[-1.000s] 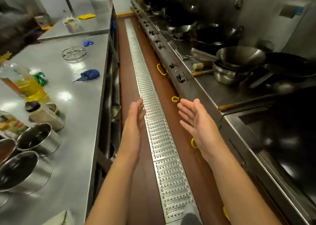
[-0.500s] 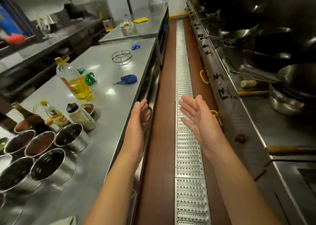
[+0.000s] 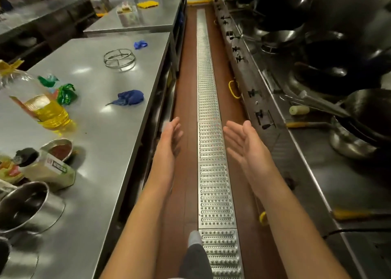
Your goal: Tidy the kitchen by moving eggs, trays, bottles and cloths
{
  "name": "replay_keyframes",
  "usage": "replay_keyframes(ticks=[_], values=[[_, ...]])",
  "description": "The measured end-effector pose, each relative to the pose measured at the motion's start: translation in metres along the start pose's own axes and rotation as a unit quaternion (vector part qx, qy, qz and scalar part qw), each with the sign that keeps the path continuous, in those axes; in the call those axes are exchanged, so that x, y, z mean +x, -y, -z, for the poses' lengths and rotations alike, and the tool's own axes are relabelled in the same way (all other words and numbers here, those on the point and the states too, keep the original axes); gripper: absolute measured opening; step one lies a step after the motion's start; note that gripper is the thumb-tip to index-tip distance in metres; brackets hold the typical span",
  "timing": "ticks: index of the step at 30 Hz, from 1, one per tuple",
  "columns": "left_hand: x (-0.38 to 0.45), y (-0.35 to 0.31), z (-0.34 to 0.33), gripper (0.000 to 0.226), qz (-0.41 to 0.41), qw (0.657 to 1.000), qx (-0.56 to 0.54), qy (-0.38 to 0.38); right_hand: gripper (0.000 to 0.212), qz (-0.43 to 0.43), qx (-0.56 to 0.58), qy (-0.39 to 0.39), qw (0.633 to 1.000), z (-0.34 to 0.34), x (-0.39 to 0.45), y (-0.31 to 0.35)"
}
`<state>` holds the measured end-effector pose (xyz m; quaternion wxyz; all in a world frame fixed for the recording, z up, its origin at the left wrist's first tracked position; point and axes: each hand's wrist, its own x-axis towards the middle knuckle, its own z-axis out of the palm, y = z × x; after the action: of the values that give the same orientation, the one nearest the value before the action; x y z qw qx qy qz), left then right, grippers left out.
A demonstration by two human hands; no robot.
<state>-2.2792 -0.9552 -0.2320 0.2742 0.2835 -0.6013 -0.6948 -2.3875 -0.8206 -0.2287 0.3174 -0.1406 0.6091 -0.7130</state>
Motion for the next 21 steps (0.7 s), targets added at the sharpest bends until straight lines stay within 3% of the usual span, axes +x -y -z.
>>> replay_keyframes(ticks=[5,9,16,21], values=[[0.1,0.001,0.003,0.068,0.015,0.999,-0.011,0.029,0.043,-0.007,-0.027,-0.039,0.999,-0.025,0.085,0.012],[0.162,-0.004,0.005,0.032,0.013,0.999,-0.004,0.042,0.049,-0.002,-0.023,-0.066,0.998,-0.04,0.14,0.019],[0.238,-0.006,0.009,0.047,0.025,0.997,-0.008,0.075,0.051,-0.012,-0.033,-0.077,0.996,-0.055,0.213,0.024],[0.296,0.007,0.0,0.042,0.038,0.998,-0.001,0.059,0.052,-0.024,-0.042,-0.065,0.997,-0.05,0.274,0.026]])
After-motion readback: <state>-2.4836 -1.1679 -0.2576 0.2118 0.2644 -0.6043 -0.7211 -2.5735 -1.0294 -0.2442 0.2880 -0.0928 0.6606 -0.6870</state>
